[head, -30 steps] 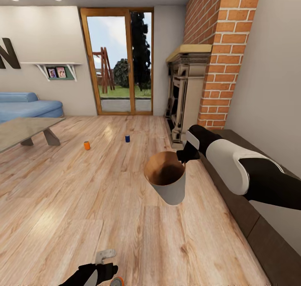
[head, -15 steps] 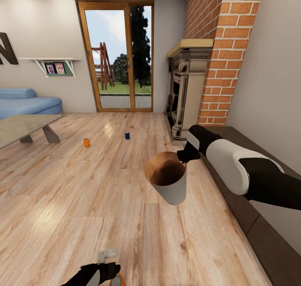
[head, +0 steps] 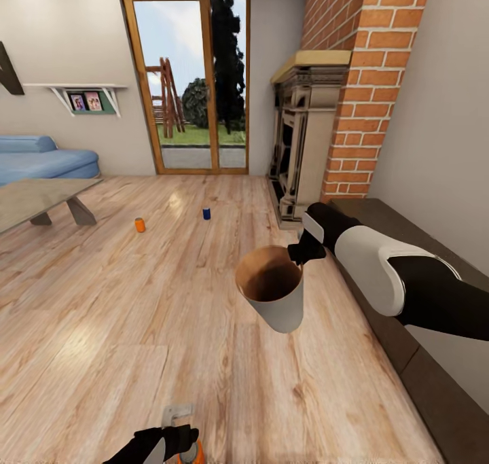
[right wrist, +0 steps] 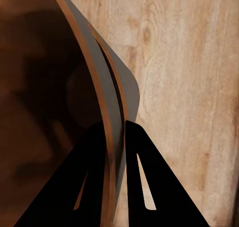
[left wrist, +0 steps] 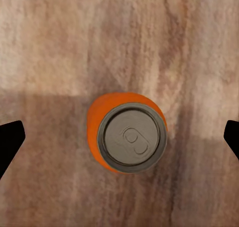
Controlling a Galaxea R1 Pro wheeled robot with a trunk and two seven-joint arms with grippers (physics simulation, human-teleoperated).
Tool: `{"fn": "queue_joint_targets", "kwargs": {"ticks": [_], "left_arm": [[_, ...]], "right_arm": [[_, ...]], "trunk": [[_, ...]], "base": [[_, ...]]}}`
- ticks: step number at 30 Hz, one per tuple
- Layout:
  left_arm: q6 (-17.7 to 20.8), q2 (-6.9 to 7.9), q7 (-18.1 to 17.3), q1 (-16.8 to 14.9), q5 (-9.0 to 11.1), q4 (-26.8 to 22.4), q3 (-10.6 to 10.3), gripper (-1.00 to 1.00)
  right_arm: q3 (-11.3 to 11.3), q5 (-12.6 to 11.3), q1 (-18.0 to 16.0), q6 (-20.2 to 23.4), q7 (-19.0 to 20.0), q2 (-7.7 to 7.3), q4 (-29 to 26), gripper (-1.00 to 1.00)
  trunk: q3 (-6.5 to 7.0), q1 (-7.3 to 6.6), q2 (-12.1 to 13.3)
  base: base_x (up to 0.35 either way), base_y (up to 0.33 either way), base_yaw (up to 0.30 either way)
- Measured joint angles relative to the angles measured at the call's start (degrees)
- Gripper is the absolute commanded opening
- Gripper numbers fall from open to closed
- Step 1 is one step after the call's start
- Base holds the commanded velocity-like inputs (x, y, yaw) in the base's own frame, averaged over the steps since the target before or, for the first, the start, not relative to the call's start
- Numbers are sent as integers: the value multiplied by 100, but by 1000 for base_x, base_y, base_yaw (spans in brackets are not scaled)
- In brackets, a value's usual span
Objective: Put the three can of soda from the living room inside the tash can in the kitchen.
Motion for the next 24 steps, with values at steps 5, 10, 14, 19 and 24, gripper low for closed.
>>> {"fn": "queue_joint_targets", "kwargs": {"ticks": [5, 10, 14, 19, 24], "left_arm": [[-80, 5, 1, 0, 0, 0, 0, 100], [-157, 5, 1, 0, 0, 0, 0, 100], [-313, 0, 1, 0, 0, 0, 0, 100], [-444, -12, 1, -1, -7, 0, 0, 100], [-524, -15, 1, 0, -8, 0, -3, 100]], "right_arm": [[-32, -34, -2, 0, 1, 3, -5, -100], [-28, -33, -2, 0, 1, 1, -5, -100], [-11, -10, -2, 0, 0, 0, -5, -100], [-44, -40, -2, 0, 1, 0, -10, -100], [-35, -26, 0, 0, 0, 0, -8, -100]], "trunk": [[-67, 7, -5], [-67, 7, -5], [-67, 7, -5], [-67, 7, -5], [-177, 21, -11]], "base": [[0, 0, 0], [0, 0, 0], [0, 0, 0], [0, 0, 0], [0, 0, 0]]}}
